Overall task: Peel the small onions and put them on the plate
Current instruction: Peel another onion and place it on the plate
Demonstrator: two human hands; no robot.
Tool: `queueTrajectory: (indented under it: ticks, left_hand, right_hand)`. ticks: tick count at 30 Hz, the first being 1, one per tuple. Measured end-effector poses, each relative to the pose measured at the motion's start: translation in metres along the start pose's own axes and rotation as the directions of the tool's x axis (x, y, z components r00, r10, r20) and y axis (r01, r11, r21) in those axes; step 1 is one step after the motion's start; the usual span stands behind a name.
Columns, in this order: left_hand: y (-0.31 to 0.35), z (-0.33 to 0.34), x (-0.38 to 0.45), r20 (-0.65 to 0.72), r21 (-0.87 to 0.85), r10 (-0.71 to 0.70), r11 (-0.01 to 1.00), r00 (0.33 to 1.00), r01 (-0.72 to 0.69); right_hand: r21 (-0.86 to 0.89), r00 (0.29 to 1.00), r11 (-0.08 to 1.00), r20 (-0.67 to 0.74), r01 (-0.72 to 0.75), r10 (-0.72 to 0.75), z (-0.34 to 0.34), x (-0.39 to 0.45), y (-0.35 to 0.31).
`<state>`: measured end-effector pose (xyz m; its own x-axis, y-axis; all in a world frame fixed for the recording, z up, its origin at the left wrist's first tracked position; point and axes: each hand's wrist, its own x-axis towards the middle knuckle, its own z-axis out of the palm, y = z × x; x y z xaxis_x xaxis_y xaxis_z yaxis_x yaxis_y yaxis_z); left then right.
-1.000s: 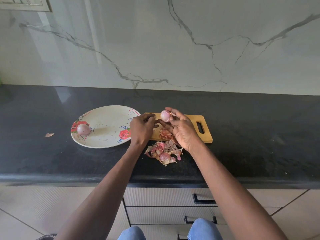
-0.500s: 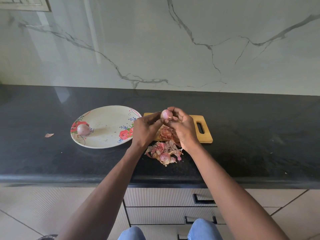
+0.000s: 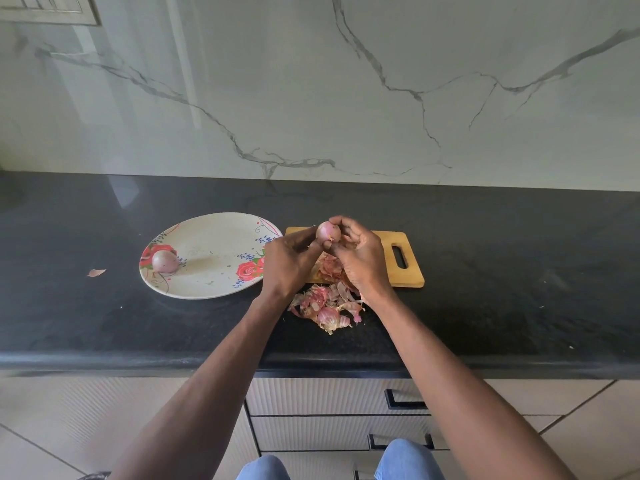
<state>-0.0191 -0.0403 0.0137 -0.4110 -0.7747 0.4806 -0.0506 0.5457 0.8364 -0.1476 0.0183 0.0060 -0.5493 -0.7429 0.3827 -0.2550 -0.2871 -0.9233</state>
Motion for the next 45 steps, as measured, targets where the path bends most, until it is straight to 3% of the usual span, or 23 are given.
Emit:
queueTrajectory:
  ticks: [18,28,34,45]
  left_hand:
    - [-0.001,0.001,-0.002,-0.035,0.026,0.014,1.000,0.999,-0.013]
    - [-0.001,0.001,0.000,-0.050,-0.010,-0.002,1.000,0.999,0.002]
    - [-0.004,0.001,0.002,-0.056,-0.035,-0.047,0.998,0.997,0.046]
    - [-0.007,0.000,0.003,-0.061,-0.063,-0.106,0.993,0.992,0.102]
  right_hand:
    - [-0.100,0.997,0.992,0.018,0.075,-0.074,0.001,0.000,0.005]
    - [-0.010,0.999,1.000,0.039,0.018,-0.018,0.002,-0.003,-0.003]
    - [0.018,0.996,0.997,0.048,-0.071,0.070,0.001,-0.001,-0.004]
    - [0.258,0.947,0.912,0.116,-0.320,0.299,-0.002,0.004,-0.001]
